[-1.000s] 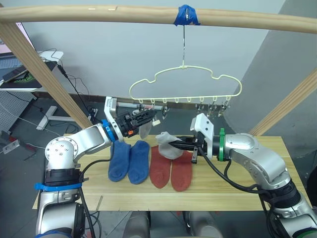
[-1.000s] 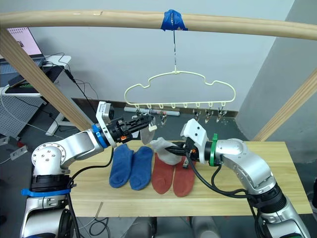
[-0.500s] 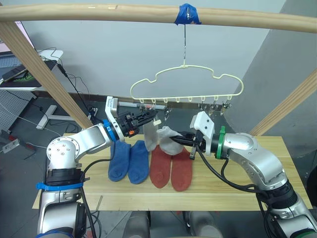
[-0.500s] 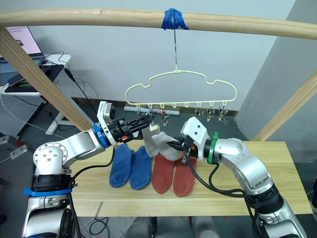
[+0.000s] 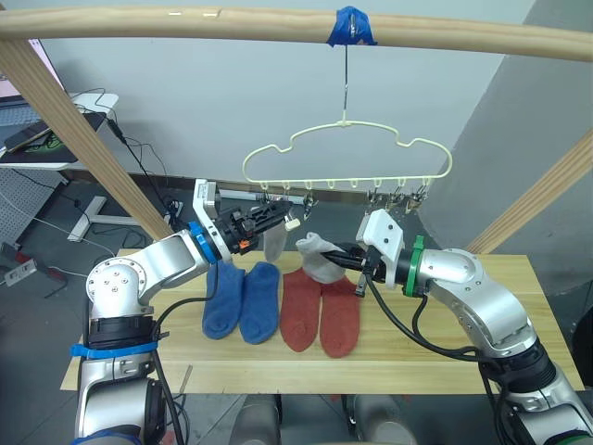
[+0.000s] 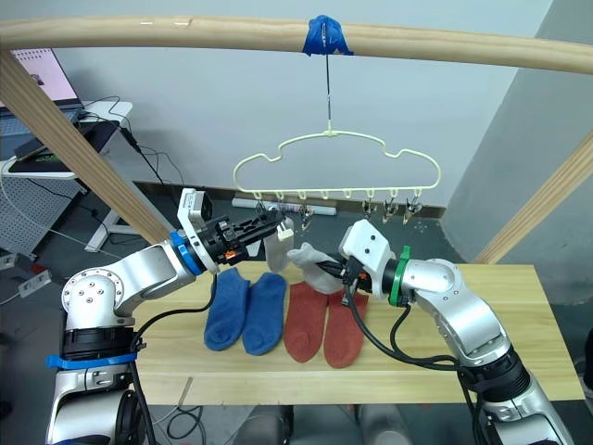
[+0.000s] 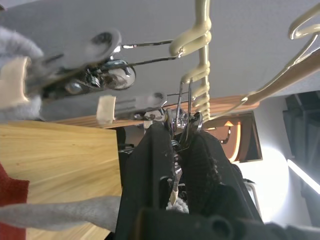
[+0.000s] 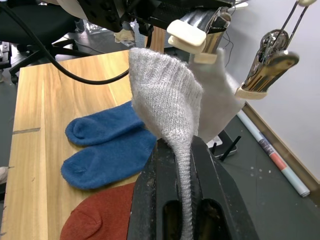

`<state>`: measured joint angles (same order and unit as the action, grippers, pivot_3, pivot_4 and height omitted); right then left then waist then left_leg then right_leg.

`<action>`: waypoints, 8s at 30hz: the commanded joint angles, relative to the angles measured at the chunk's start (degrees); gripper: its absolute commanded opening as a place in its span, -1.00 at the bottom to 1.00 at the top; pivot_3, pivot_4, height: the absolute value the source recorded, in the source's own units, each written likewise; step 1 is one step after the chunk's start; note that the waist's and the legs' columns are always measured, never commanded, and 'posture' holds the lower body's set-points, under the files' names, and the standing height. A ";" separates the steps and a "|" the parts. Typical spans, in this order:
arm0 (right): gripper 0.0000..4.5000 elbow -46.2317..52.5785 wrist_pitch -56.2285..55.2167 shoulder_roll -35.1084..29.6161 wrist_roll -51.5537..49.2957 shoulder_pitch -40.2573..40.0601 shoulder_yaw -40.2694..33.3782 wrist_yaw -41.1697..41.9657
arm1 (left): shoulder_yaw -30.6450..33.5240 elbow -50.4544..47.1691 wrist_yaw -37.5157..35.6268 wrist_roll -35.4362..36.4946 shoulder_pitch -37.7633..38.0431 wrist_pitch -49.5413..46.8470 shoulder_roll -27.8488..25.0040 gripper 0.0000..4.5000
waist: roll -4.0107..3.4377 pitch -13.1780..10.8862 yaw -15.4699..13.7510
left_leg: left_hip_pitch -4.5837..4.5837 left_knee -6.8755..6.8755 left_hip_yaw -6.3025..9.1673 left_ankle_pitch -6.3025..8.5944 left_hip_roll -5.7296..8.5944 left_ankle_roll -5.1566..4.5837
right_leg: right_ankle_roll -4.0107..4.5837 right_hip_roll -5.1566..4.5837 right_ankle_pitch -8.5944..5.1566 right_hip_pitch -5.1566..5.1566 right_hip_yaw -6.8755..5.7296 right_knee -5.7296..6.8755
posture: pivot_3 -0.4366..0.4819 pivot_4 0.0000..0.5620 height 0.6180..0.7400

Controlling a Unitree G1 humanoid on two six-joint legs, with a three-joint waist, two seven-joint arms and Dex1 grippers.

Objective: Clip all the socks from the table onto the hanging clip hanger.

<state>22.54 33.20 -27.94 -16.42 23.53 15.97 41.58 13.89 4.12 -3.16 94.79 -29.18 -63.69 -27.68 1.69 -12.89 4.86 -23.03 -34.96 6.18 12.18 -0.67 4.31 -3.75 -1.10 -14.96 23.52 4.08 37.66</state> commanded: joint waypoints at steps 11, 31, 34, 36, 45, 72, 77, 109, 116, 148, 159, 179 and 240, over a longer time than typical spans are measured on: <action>-1.00 1.21 0.14 -0.25 -0.66 -0.97 -1.94 -0.03 | -4.67 -9.12 -15.27 -21.81 0.73 6.14 -1.13 -0.86 | -0.01 -0.05 0.05 | 0.00 0.00 -0.03 0.00 0.00 0.00 | 0.01 0.00 0.00 0.00 0.01 -0.01 | -0.31 -0.23 1.00; -1.00 3.94 -1.14 -3.15 -2.17 -2.63 -7.29 0.63 | -16.83 -12.91 -26.85 -62.59 7.26 36.81 2.57 0.98 | 0.04 -0.38 0.04 | 0.00 -0.01 -0.03 0.00 0.00 0.00 | 0.01 0.00 0.01 0.00 0.01 0.00 | -0.32 -0.20 1.00; -1.00 5.99 -1.89 -3.67 -3.55 -3.44 -9.58 1.11 | -19.44 -12.93 -25.14 -70.39 9.02 45.78 5.35 0.98 | 0.02 -0.41 -0.05 | -0.02 0.00 -0.07 0.00 0.01 0.00 | 0.01 -0.04 0.00 -0.01 0.04 -0.04 | -0.33 -0.21 1.00; -1.00 6.97 -1.57 -3.55 -4.66 -3.59 -10.82 0.91 | -20.31 -13.23 -24.97 -72.83 10.19 50.15 7.70 0.90 | 0.03 -0.42 -0.10 | -0.03 0.00 -0.06 0.01 0.01 -0.01 | 0.01 -0.04 0.00 -0.02 0.03 -0.07 | -0.33 -0.21 1.00; -1.00 9.08 -1.51 -3.76 -6.26 -4.82 -12.34 0.80 | -20.19 -9.81 -18.86 -82.08 10.59 57.91 13.78 0.04 | 0.03 -0.42 -0.01 | 0.02 -0.04 -0.06 0.00 0.01 -0.02 | -0.01 -0.02 0.01 -0.05 0.03 0.02 | -0.35 -0.24 1.00; -1.00 8.46 -4.48 -2.31 -9.06 0.89 -12.39 1.98 | -16.37 3.40 -12.31 -88.23 3.65 68.52 20.57 0.04 | 0.04 -0.41 0.14 | 0.04 -0.11 -0.02 0.00 0.03 -0.02 | -0.04 -0.01 0.04 -0.12 -0.01 0.07 | -0.40 -0.28 1.00; -1.00 8.51 -4.10 -2.35 -9.18 1.04 -12.32 1.78 | -15.99 5.06 -12.26 -88.50 2.16 69.24 20.82 0.04 | 0.04 -0.42 0.17 | 0.04 -0.13 -0.02 0.00 0.03 -0.02 | -0.04 -0.02 0.04 -0.13 -0.01 0.08 | -0.41 -0.27 1.00; -1.00 9.01 -3.71 -3.40 -9.53 0.23 -12.64 1.74 | -13.90 13.89 -11.96 -89.33 -3.74 73.57 20.83 0.04 | 0.04 -0.42 0.36 | 0.05 -0.16 -0.02 0.00 0.03 -0.02 | -0.04 -0.01 0.05 -0.13 -0.01 0.16 | -0.45 -0.24 1.00; -1.00 8.70 -3.97 -3.46 -9.75 -0.29 -12.75 1.67 | -13.69 15.13 -12.16 -89.57 -4.73 74.47 21.02 -0.04 | 0.04 -0.42 0.36 | 0.05 -0.17 -0.01 -0.01 0.03 -0.02 | -0.04 -0.01 0.05 -0.13 -0.01 0.18 | -0.45 -0.23 1.00; -1.00 -13.36 -23.39 -3.51 18.18 6.90 4.87 2.42 | 13.92 2.81 -4.49 -33.35 -11.51 -11.88 17.08 -0.94 | 0.02 -0.40 2.99 | 0.27 -0.30 0.09 -0.04 -0.02 -0.05 | -0.06 0.07 0.04 -0.26 -0.05 0.45 | -0.34 -0.28 1.00; -1.00 -12.59 -32.06 -2.36 29.90 7.22 6.38 -1.48 | 21.63 6.68 13.16 -18.08 -14.74 -14.16 22.04 -0.94 | 0.02 -0.40 2.23 | 0.22 -0.36 0.07 -0.06 0.05 0.03 | -0.06 -0.01 0.06 -0.25 -0.03 0.43 | -0.37 -0.28 1.00; -1.00 -9.50 -33.25 -2.64 30.99 6.10 4.13 -0.79 | 16.60 8.60 12.74 -15.22 -12.14 -10.84 17.99 -0.94 | 0.02 -0.40 1.78 | 0.12 -0.73 0.05 -0.07 0.07 0.07 | -0.15 -0.01 0.15 -0.29 0.00 0.45 | -0.40 -0.24 1.00; 0.99 -14.19 -27.69 0.11 23.43 0.40 -2.19 0.50 | 8.12 -18.65 -7.33 -12.70 4.51 -8.54 -4.58 1.00 | 0.08 -0.32 -0.02 | 0.04 -0.73 0.06 -0.06 0.07 0.09 | 0.14 -0.04 0.38 -0.26 0.00 0.33 | -0.22 -0.49 1.00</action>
<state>5.85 4.24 -27.48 8.92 24.82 16.16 42.29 21.50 -11.29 -9.14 82.65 -24.97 -74.19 -31.69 1.78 -13.21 4.84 -22.99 -35.69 6.24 12.13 -0.61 4.42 -3.60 -1.15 -14.58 23.26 4.08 38.00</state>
